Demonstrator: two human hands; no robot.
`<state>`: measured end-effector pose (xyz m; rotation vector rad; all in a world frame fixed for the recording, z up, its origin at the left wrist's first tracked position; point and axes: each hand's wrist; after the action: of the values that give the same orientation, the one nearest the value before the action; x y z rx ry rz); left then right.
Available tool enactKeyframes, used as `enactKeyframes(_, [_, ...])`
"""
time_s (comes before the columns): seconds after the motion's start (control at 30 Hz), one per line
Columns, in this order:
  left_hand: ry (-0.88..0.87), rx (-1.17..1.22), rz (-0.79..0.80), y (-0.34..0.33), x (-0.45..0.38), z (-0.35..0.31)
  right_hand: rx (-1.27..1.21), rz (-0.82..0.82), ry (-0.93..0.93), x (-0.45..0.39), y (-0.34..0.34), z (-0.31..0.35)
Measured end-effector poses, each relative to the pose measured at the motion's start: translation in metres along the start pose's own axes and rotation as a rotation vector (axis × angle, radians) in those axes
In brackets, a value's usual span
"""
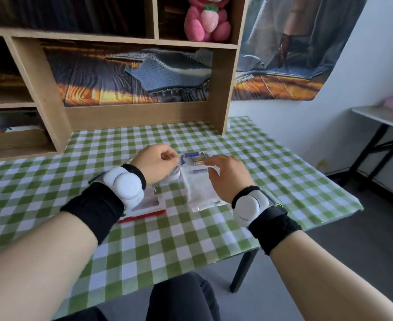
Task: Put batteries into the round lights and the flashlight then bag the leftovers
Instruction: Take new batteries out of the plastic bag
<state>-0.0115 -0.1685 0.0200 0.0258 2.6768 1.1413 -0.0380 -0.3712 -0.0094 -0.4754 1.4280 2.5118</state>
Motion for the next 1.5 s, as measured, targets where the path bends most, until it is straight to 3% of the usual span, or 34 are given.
enactKeyframes(0.17, [-0.007, -0.074, 0.107, -0.028, -0.024, -0.012, 0.219, 0.115, -0.17, -0.02, -0.001, -0.02])
enactKeyframes(0.3, [-0.107, -0.118, 0.23, -0.043, -0.021, -0.016, 0.332, 0.235, -0.216, -0.022, -0.002, -0.027])
enactKeyframes(0.5, [-0.226, -0.266, 0.419, -0.06, -0.014, -0.017, 0.242, 0.295, -0.272, -0.023, -0.004, -0.032])
enactKeyframes(0.63, [-0.247, -0.322, 0.493, -0.061, -0.011, -0.02, 0.037, 0.315, -0.38, -0.03, -0.002, -0.03])
enactKeyframes(0.8, [-0.287, -0.197, 0.395, -0.053, -0.012, -0.033, -0.224, 0.146, -0.507, -0.049, 0.009, -0.023])
enactKeyframes(1.1, [-0.043, 0.092, 0.193, -0.009, -0.042, -0.058, -0.675, -0.158, -0.51, -0.073, 0.032, 0.01])
enactKeyframes(1.27, [0.176, 0.458, 0.191, -0.001, -0.055, -0.056, -0.643, -0.196, -0.459, -0.073, 0.037, 0.028])
enactKeyframes(1.37, [0.162, 0.518, 0.197, 0.0, -0.056, -0.057, -0.502, -0.096, -0.38, -0.069, 0.038, 0.037])
enactKeyframes(1.5, [0.115, 0.533, 0.189, 0.001, -0.057, -0.056, -0.483, -0.099, -0.378, -0.067, 0.032, 0.041])
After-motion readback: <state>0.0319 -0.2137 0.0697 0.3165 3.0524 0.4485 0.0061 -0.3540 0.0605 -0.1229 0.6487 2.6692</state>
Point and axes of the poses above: each hand's wrist, its own x-axis away from the middle knuckle, its own y-axis out of the back of the hand, z = x × y, and after that the axes turned 6 degrees about -z, right-handed
